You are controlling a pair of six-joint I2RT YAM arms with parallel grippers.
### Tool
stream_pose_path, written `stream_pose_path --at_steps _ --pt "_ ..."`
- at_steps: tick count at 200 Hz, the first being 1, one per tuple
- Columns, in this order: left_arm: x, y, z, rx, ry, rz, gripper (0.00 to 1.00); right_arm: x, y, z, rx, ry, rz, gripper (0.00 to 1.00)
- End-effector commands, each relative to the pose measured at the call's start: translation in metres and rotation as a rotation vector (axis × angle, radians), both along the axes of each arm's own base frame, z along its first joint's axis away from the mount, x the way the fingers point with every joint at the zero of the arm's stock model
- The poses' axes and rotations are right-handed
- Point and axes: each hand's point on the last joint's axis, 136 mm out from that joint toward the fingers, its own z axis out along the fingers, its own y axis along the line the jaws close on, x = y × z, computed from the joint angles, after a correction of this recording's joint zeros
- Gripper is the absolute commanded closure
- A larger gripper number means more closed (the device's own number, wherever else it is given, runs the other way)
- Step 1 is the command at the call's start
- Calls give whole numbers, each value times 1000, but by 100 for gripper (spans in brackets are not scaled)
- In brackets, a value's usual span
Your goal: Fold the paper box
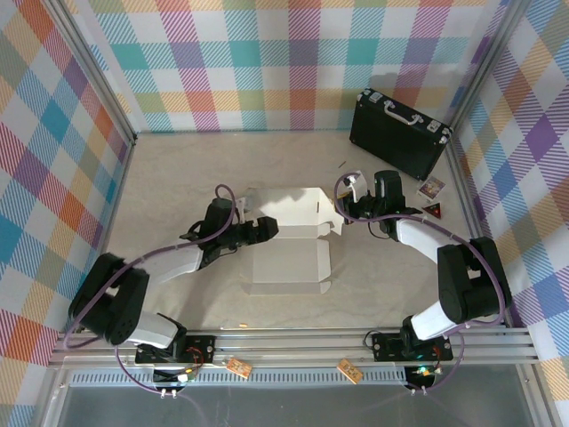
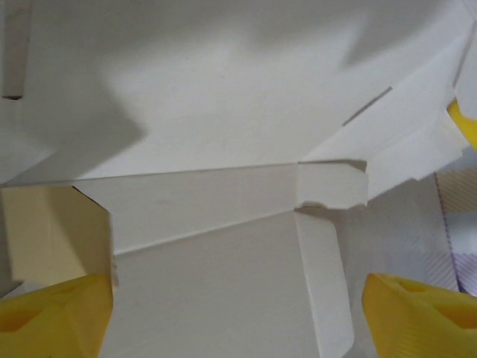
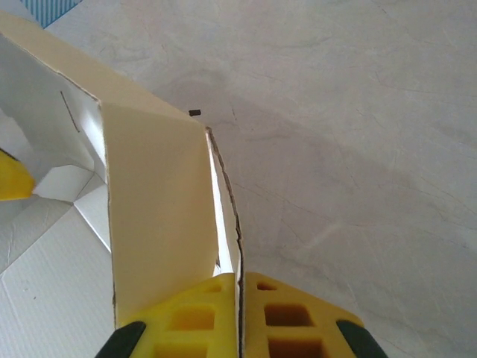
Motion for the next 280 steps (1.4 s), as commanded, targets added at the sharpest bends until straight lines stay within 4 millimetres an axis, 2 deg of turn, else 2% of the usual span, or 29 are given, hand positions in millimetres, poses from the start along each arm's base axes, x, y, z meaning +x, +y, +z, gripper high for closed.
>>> stream_pose_path --at_steps 1,33,57,88,102,117,132,146,161,184,200,219,233,258,280 --pt "-17 18 15 87 13 -2 10 1 3 9 14 -28 2 100" --pt "-34 35 54 160 11 4 8 0 3 10 13 -38 9 100" --pt "-34 56 93 181 6 118 7 -1 3 9 5 -41 12 100" --pt "-18 70 155 247 -67 189 7 -4 5 11 6 -59 40 100" --pt "-4 79 169 343 -74 213 11 -7 6 12 4 -72 58 100" --pt "15 79 180 441 -77 185 11 -9 8 13 1 -84 82 100" --pt "34 73 182 543 -60 115 12 -11 9 12 -6 -92 99 100" --pt "48 55 175 606 -48 -27 15 -13 10 12 -16 -108 119 100" --pt "61 47 169 703 -71 -136 16 -17 12 12 -29 -133 153 100" --pt "78 46 142 905 -113 -302 16 -20 16 12 -39 -162 199 100" --pt "87 43 132 930 -145 -347 17 -22 19 12 -46 -183 238 100" --pt "76 22 125 834 -177 -472 21 -31 27 10 -64 -251 345 100" --pt "61 10 119 789 -197 -565 22 -28 32 9 -59 -267 378 100" --pt "50 12 109 804 -202 -604 22 -25 41 11 -35 -303 455 100" --pt "33 6 104 744 -182 -660 20 -19 48 15 -16 -349 499 100"
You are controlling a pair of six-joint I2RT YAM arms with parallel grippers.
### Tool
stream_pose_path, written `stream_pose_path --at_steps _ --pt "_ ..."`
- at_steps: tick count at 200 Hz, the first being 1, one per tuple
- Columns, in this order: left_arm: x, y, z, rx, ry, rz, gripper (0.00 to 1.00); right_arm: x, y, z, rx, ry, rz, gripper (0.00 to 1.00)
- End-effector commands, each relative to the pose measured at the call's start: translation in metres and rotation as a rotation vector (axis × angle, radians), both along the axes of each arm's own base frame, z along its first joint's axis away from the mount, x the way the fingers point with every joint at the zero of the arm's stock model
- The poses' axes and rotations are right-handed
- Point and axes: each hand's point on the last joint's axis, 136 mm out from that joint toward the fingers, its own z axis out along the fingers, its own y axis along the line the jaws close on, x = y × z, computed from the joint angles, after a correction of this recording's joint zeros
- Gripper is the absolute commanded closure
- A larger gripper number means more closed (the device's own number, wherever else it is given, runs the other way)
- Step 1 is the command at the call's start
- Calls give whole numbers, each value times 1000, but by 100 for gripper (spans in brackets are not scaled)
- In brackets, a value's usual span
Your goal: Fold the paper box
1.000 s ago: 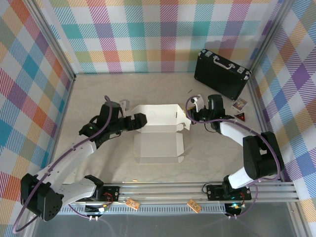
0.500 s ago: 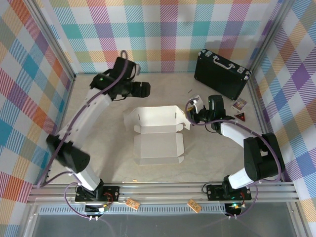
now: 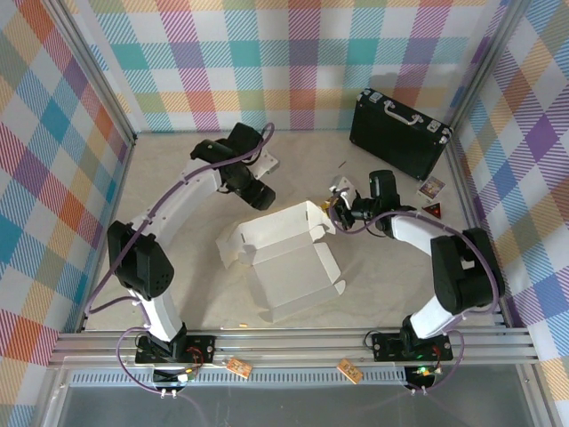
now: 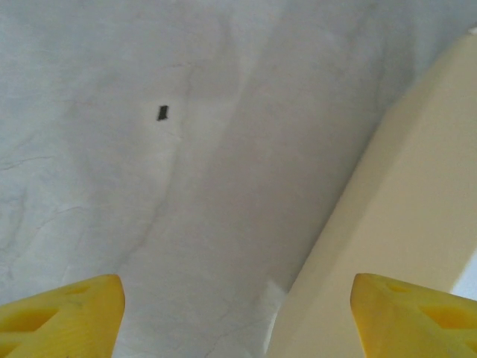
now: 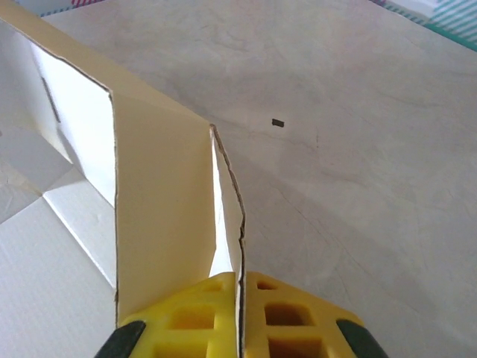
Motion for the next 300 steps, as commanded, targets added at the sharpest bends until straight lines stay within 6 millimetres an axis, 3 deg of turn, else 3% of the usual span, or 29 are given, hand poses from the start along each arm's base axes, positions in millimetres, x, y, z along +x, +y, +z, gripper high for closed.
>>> stream_pose_path --at_steps 1,65,112,166,212,248,300 --pt "-22 -12 10 -73 10 -111 20 0 16 17 40 -121 138 100" --pt "-55 -40 -6 -196 175 -201 21 6 27 18 64 -198 249 100" --pt "-46 -40 -38 -165 185 -166 27 6 32 23 88 -225 308 100" --pt "-48 -49 -63 -151 236 -165 36 7 35 19 99 -201 330 99" --pt "-47 -44 -84 -72 241 -140 43 13 39 14 118 -186 331 97" --pt "-43 -37 -57 -64 175 -103 34 15 39 14 119 -179 330 97" --pt "-63 26 6 55 8 -8 24 9 39 13 112 -193 369 96"
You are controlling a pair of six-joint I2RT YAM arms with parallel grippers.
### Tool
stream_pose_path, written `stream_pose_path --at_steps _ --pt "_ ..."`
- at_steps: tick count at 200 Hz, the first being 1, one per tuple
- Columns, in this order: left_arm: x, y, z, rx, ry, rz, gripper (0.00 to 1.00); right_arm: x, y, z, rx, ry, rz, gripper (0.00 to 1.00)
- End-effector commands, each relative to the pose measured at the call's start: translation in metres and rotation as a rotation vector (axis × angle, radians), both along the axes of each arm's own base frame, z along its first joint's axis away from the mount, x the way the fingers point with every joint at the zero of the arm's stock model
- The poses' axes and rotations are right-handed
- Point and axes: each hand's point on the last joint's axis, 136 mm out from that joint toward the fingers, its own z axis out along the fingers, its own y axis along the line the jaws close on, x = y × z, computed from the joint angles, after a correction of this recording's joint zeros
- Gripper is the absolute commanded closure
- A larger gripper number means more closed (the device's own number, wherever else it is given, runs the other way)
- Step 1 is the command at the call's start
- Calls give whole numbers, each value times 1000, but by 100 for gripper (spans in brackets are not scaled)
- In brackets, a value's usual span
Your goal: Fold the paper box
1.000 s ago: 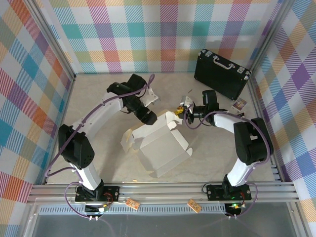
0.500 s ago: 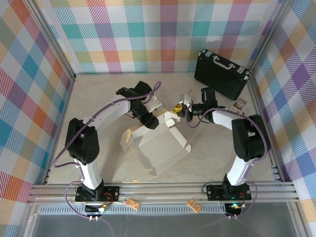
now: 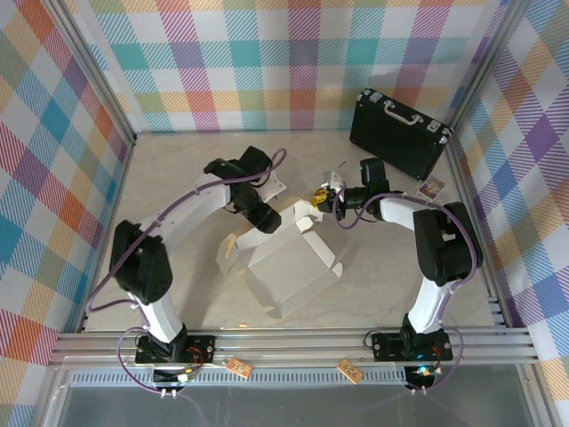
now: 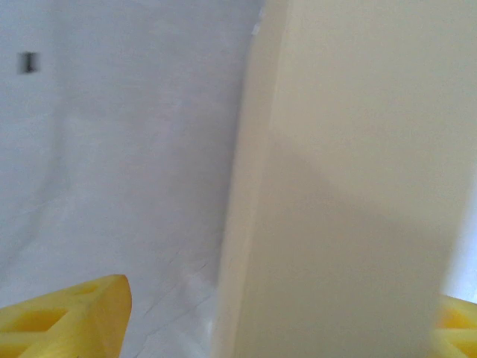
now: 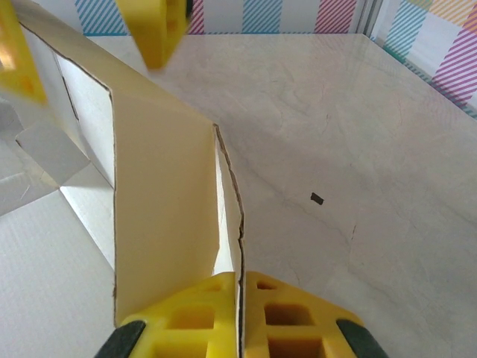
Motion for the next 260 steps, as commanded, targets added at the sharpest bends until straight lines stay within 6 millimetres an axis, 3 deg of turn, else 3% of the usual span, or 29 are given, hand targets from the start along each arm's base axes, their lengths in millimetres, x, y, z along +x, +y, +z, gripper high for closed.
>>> stream_pose_path --at_steps 1,31,62,80,123,155,207,260 --pt "-18 41 43 63 -96 61 24 -6 7 7 21 -41 71 96" --pt "-43 75 65 105 -149 103 26 -9 7 7 20 -39 87 96" --pt "-59 99 66 135 -186 107 29 -11 7 6 20 -37 96 95" --pt "-65 97 54 108 -151 85 31 -11 8 5 16 -37 101 95" --pt "-55 87 34 14 -65 67 45 -19 11 2 -2 -52 123 94" --pt "-72 68 32 -101 9 17 46 -18 13 1 6 -37 132 93" --pt "-80 76 17 -69 24 15 48 -18 14 1 9 -27 136 93" --pt "-83 70 6 -85 89 11 48 -18 14 0 9 -23 137 93"
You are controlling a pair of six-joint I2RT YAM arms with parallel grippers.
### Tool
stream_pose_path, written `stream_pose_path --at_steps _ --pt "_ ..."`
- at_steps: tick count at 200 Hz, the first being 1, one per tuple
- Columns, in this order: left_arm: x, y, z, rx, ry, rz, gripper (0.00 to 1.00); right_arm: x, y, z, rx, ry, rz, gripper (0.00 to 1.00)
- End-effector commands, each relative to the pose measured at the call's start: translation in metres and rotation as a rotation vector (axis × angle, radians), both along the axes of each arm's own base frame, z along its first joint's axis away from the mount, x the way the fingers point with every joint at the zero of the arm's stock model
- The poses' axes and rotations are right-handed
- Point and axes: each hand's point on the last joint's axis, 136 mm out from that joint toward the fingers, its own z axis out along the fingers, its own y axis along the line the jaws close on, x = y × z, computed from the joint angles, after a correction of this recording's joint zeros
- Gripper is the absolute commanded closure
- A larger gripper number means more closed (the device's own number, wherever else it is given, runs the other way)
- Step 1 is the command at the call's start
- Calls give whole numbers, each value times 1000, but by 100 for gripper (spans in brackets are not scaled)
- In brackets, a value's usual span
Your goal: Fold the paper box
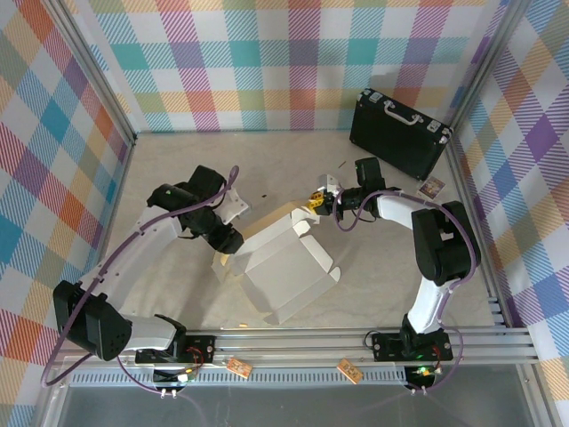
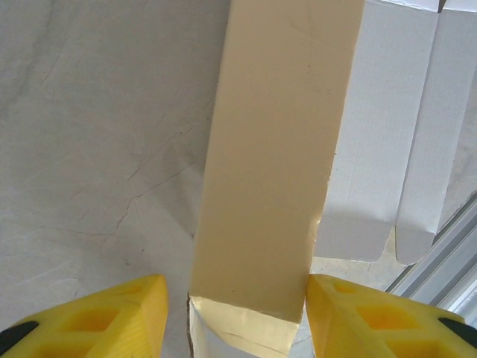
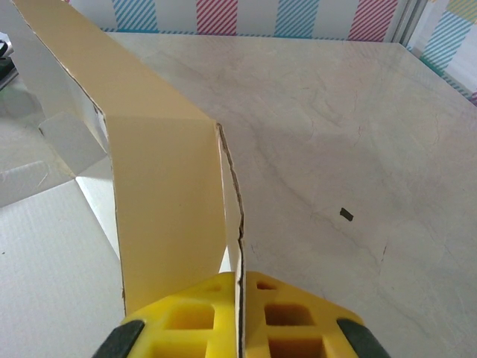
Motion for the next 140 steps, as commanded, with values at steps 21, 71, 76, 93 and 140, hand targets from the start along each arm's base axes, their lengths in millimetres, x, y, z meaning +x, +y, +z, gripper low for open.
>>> stream_pose_path --at_steps 21,71,76,93,140 --pt "-10 -6 -8 -48 47 -23 48 -2 4 0 19 -4 45 93" --pt "-2 2 -28 27 81 5 50 -2 5 -1 22 1 50 93" --pt "-1 2 -28 29 81 8 51 -2 5 0 23 0 49 93" --pt "0 -4 -27 -4 85 6 51 -2 5 -1 22 1 50 93" --pt "2 -9 -37 -26 98 26 50 -1 6 -2 23 17 48 93"
